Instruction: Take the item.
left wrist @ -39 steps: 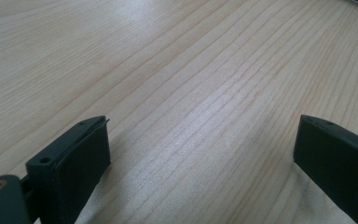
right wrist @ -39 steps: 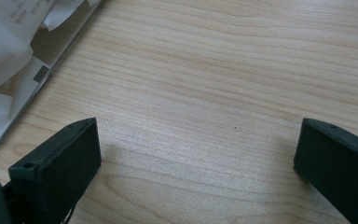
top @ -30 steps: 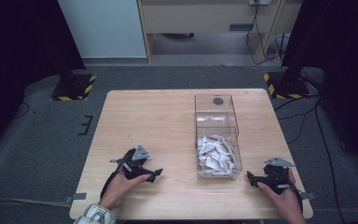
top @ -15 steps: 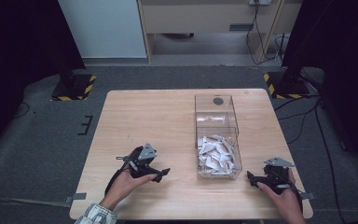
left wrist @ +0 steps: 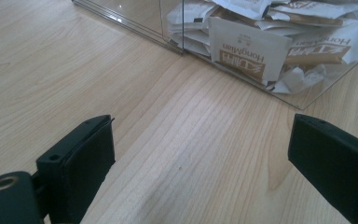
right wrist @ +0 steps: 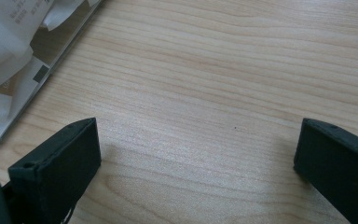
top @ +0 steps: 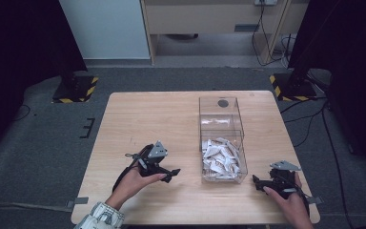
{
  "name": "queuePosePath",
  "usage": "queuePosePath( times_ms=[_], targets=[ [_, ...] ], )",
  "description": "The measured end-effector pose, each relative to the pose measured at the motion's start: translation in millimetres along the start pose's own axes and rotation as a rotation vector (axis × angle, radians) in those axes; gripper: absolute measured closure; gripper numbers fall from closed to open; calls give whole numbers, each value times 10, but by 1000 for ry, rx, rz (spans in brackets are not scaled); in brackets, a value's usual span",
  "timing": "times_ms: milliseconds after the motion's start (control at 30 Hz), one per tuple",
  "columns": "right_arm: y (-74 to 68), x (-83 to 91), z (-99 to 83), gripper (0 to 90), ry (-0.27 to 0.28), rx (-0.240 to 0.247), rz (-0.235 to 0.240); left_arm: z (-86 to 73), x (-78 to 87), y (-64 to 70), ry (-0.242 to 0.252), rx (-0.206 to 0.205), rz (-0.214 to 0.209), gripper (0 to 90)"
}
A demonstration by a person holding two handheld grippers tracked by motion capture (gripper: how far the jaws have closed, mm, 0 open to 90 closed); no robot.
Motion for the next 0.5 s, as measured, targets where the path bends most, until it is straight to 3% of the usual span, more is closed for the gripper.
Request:
queuePosePath(
  times_ms=[500],
  targets=[
    [0,1,-2,8,2,4,2,331,-36,-5,-6,-44,2,63]
  ],
)
Point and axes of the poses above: each handheld gripper's, and its own axes: x roughly backward along the jaws, z roughly out of its top, y roughly to its right, the point moved 3 cm from there along -x, roughly forward along the jaws, and after that the axes turned 5 degrees about -z, right-handed, at the moved point
